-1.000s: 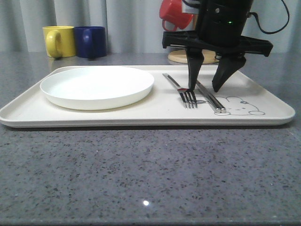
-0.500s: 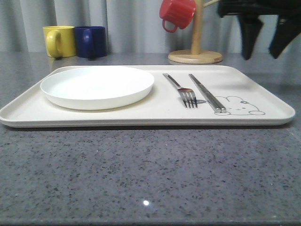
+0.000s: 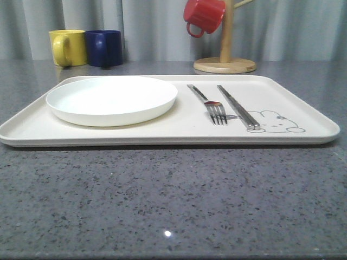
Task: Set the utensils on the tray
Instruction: 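Lower the right gripper onto the spoon and grasp it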
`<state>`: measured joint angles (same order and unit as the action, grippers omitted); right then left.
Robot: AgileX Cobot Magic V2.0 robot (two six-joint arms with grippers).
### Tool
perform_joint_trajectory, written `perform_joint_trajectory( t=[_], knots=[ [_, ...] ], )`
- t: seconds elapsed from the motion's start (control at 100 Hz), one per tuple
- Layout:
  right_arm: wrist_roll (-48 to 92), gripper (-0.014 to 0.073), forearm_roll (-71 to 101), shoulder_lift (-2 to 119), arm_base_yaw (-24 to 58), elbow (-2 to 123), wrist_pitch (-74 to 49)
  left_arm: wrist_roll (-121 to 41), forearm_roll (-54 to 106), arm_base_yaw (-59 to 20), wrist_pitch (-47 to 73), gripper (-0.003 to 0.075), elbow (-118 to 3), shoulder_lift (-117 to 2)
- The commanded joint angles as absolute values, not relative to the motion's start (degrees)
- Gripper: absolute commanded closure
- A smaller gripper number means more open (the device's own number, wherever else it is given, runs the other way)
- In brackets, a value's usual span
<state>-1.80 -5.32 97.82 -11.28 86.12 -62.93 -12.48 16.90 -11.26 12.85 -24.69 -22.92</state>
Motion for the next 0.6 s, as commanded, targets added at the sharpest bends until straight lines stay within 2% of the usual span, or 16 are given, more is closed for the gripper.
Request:
perform_joint_trajectory(
  t=[0.0,0.59],
  knots=[
    [0.8,0.019,-5.2,96.3,-13.0,87.6,-61.9,-12.6,17.1,-11.3,8.4,0.0739,-26.2,-23.1],
    [3.2,0.019,-1.2,103.4,-13.4,87.6,-60.9,-12.6,17.1,-11.3,8.4,0.0739,-26.2,-23.1]
  ],
)
